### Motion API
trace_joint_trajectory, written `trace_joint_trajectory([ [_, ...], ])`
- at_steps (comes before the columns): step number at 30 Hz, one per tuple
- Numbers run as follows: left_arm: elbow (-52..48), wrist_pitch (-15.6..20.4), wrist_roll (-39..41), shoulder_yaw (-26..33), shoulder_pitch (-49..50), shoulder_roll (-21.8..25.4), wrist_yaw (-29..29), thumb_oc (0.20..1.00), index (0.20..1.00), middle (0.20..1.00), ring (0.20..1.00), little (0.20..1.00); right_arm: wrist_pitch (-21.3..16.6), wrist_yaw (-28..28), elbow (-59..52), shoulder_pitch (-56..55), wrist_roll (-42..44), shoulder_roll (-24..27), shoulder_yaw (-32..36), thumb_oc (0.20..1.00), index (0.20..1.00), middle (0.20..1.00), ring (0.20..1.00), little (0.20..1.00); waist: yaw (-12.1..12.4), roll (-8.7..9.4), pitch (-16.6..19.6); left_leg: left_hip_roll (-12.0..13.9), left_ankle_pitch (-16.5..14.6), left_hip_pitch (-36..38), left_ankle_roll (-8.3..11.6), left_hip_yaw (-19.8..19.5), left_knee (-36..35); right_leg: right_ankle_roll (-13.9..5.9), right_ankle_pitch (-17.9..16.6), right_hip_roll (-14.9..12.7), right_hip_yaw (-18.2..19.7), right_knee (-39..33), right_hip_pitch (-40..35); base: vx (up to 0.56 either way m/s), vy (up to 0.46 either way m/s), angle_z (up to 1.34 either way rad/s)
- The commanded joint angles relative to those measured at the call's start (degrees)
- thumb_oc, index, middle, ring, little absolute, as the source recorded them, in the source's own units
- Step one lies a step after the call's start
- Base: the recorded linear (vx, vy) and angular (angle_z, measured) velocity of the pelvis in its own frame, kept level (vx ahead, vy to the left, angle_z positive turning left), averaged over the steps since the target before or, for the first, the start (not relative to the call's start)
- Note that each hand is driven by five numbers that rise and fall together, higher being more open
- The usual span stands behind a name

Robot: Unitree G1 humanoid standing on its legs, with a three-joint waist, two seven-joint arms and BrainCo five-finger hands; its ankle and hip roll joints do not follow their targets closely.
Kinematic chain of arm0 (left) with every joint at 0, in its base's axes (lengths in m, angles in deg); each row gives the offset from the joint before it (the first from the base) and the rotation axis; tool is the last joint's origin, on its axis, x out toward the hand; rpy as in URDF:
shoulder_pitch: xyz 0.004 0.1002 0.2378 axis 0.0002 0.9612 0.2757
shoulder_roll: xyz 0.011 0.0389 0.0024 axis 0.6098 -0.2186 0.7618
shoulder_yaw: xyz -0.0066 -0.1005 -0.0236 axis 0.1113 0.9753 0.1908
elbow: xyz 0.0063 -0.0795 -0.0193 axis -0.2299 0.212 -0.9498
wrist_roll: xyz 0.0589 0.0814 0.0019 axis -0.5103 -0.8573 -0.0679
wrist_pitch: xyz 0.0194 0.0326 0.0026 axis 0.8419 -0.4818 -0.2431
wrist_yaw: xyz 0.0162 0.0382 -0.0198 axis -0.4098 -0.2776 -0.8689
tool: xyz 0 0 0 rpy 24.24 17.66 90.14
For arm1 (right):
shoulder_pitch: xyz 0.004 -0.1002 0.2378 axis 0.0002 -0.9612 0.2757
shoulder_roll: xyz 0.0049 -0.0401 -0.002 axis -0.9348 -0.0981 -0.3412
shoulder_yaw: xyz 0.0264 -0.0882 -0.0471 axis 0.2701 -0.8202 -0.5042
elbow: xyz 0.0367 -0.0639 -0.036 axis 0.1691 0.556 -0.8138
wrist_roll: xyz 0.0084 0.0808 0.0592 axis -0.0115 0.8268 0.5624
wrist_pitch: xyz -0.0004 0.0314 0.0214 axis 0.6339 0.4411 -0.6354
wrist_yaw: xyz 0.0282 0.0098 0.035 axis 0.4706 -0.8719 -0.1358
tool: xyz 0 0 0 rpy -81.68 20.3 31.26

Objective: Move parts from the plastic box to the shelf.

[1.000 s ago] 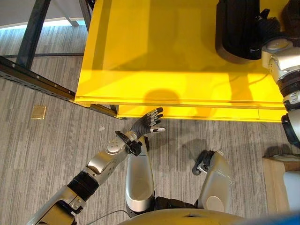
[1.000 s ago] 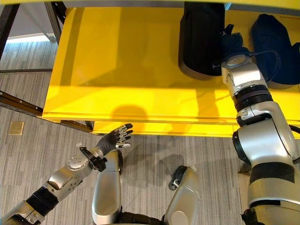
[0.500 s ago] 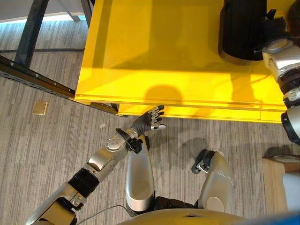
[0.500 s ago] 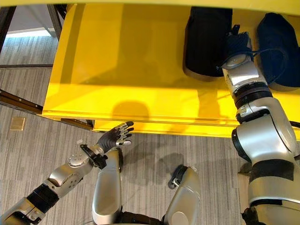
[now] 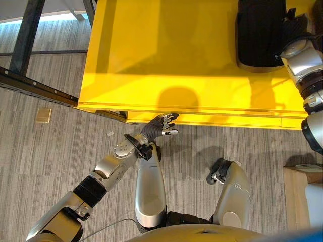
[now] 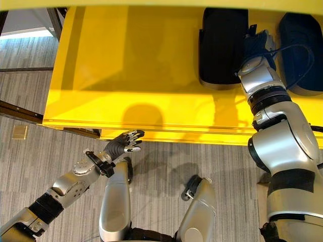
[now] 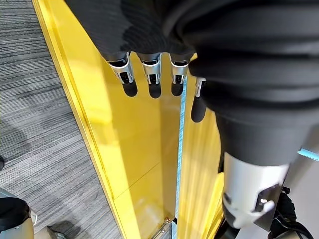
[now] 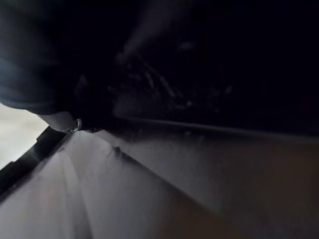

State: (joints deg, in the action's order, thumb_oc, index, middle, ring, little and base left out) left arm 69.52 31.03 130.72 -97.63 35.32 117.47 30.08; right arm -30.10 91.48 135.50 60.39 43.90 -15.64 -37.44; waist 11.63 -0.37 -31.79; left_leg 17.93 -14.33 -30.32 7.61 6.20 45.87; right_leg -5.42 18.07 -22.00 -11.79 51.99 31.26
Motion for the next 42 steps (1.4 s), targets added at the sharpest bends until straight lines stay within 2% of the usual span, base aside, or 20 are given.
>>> trace_joint_trajectory([
  [1,-1.1,2.8,2.1,-0.3,-1.9,0.6,2.0,1.000,1.000,1.000,1.000,1.000,-2.6,1.2,1.5,6.4,-3.8,1.2,-0.4,0.200,0.200,0.200,0.200,0.200,0.8,-0.75,2.0,-0.6,-1.6,1.5,-3.91,1.9,-0.8,1.06,-1.0,3.4,-0.2,0.8,0.4,0.00,0.000,0.00],
  [8,-0.6,1.8,2.8,-0.4,-2.9,1.1,2.8,1.000,1.000,1.000,1.000,1.000,-2.6,0.8,1.9,5.7,-3.3,0.7,-0.6,0.200,0.200,0.200,0.200,0.200,0.7,-0.55,2.0,-0.5,-1.9,1.2,-4.02,1.9,-0.4,1.12,-1.1,3.7,-0.1,0.6,0.6,0.00,0.000,0.00],
  [12,0.6,2.7,3.2,-0.6,-3.1,1.0,2.9,1.000,1.000,1.000,1.000,1.000,-2.8,0.3,1.9,4.9,-2.1,0.2,-0.7,0.200,0.200,0.200,0.200,0.200,0.5,-0.70,2.0,-0.5,-1.9,1.1,-4.12,2.1,-0.5,1.08,-1.2,3.7,0.1,0.6,0.9,0.00,0.000,0.00],
  [18,1.4,2.7,3.8,-0.5,-3.7,0.9,3.0,1.000,1.000,1.000,1.000,1.000,-3.5,1.6,2.5,4.3,-3.3,-0.2,-0.4,0.200,0.200,0.200,0.200,0.200,0.3,-1.02,2.0,-0.4,-1.8,0.9,-4.10,2.2,-0.5,1.12,-1.1,3.7,0.2,0.6,1.2,0.00,0.002,-0.01],
  [21,2.1,2.4,4.1,-0.1,-3.9,1.0,4.0,1.000,1.000,1.000,1.000,1.000,-5.2,2.9,2.3,4.7,-6.6,0.0,-0.3,0.200,0.200,0.200,0.200,0.200,0.2,-1.09,2.0,-0.4,-2.1,0.7,-4.13,2.3,-0.2,1.05,-1.2,3.7,0.2,0.4,1.3,0.01,0.001,-0.02],
  [22,2.3,3.3,4.9,-0.1,-4.0,1.3,4.4,1.000,1.000,1.000,1.000,1.000,-5.5,4.5,2.0,5.0,-7.1,0.2,-0.6,0.573,0.573,0.573,0.573,0.573,0.2,-1.14,2.0,-0.4,-2.1,0.7,-4.07,2.4,-0.2,0.99,-1.3,3.8,0.3,0.2,1.3,0.01,0.004,-0.05],
  [23,2.0,3.7,5.4,-0.1,-4.0,1.3,4.2,1.000,1.000,1.000,1.000,1.000,-5.6,5.2,1.8,5.1,-7.1,0.3,-0.6,0.699,0.699,0.699,0.699,0.699,0.1,-1.16,2.0,-0.4,-2.1,0.7,-4.09,2.4,-0.3,0.97,-1.3,3.9,0.3,0.1,1.3,0.02,0.005,-0.05],
  [24,1.8,3.6,5.7,-0.1,-4.3,1.2,3.9,1.000,1.000,1.000,1.000,1.000,-5.4,6.0,1.4,5.1,-7.4,0.2,-0.4,0.915,0.915,0.915,0.915,0.915,0.0,-1.20,2.0,-0.4,-2.1,0.8,-4.11,2.5,-0.4,0.89,-1.3,3.9,0.3,0.0,1.3,0.00,0.000,0.00],
  [25,1.7,3.3,5.2,0.0,-4.2,1.0,3.5,1.000,1.000,1.000,1.000,1.000,-4.4,7.8,1.1,4.9,-6.4,0.1,0.0,1.000,1.000,1.000,1.000,1.000,0.0,-1.26,2.0,-0.5,-2.2,0.8,-4.19,2.5,-0.5,0.88,-1.3,3.9,0.4,0.0,1.3,0.00,0.000,0.00],
  [30,2.1,3.0,5.7,-0.1,-4.4,1.1,3.6,1.000,1.000,1.000,1.000,1.000,-6.1,13.2,1.1,4.9,-8.7,0.2,1.7,1.000,1.000,1.000,1.000,1.000,-0.1,-1.56,2.0,-0.4,-2.1,1.0,-4.26,2.6,-0.8,0.82,-1.3,3.9,0.3,-0.3,1.2,-0.01,-0.004,0.00],
  [31,2.0,2.8,5.7,0.1,-4.4,1.1,3.7,1.000,1.000,1.000,1.000,1.000,-6.4,14.5,0.6,5.3,-8.4,0.3,2.3,1.000,1.000,1.000,1.000,1.000,-0.2,-1.61,2.0,-0.4,-0.8,0.4,-4.54,2.7,-1.4,1.42,-2.3,4.0,0.0,-0.8,1.8,-0.04,-0.013,-0.01],
  [36,2.4,2.9,5.9,-0.1,-4.3,0.8,3.8,1.000,1.000,1.000,1.000,1.000,-9.8,16.5,-0.9,4.0,-0.2,-0.4,4.4,1.000,1.000,1.000,1.000,1.000,-0.7,-1.89,2.0,-0.4,-0.8,0.9,-4.46,3.0,-1.9,1.50,-2.1,4.3,0.2,-1.3,1.4,-0.01,0.007,-0.01],
  [38,2.0,2.6,5.8,-0.6,-4.0,0.4,4.3,1.000,1.000,1.000,1.000,1.000,-16.1,18.4,-2.4,2.6,11.6,-1.1,6.8,1.000,1.000,1.000,1.000,1.000,-1.0,-2.07,2.0,-0.3,-0.7,1.3,-4.47,3.2,-2.3,1.58,-2.2,4.5,0.4,-1.8,1.0,0.01,0.044,-0.04],
  [39,1.1,3.8,7.7,-0.4,-3.1,0.6,2.0,1.000,1.000,1.000,1.000,1.000,-21.0,17.3,-4.7,0.9,12.5,-1.1,9.6,1.000,1.000,1.000,1.000,1.000,-1.3,-2.11,2.0,-0.3,-0.3,2.0,-4.35,3.4,-3.2,1.49,-2.2,4.6,0.4,-2.4,0.5,0.08,0.078,-0.09],
  [40,-0.3,4.8,9.0,1.8,-1.4,0.0,-2.5,1.000,1.000,1.000,1.000,1.000,-28.7,20.0,-12.9,-3.0,7.0,-1.2,14.4,1.000,1.000,1.000,1.000,1.000,-2.0,-2.09,2.0,-0.6,0.3,3.2,-4.13,3.8,-4.9,0.89,-2.4,4.7,0.6,-3.4,-0.2,0.11,0.058,-0.13],
  [41,-0.6,5.0,7.3,3.1,-0.7,-0.7,-3.6,1.000,1.000,1.000,1.000,1.000,-29.3,20.5,-18.5,-4.8,4.9,-1.4,17.3,1.000,1.000,1.000,1.000,1.000,-2.2,-2.06,2.0,-0.6,0.8,3.8,-3.98,4.0,-6.0,0.66,-2.6,4.9,0.4,-4.2,-0.7,0.09,0.033,-0.14],
  [42,-0.7,5.0,7.3,3.0,-0.7,-0.7,-3.6,1.000,1.000,1.000,1.000,1.000,-29.2,20.6,-18.7,-5.1,4.8,-1.5,17.4,1.000,1.000,1.000,1.000,1.000,-2.2,-2.00,2.0,-0.6,0.8,3.9,-3.97,4.0,-6.1,0.66,-2.7,4.9,0.4,-4.2,-0.8,0.08,-0.004,-0.15],
])
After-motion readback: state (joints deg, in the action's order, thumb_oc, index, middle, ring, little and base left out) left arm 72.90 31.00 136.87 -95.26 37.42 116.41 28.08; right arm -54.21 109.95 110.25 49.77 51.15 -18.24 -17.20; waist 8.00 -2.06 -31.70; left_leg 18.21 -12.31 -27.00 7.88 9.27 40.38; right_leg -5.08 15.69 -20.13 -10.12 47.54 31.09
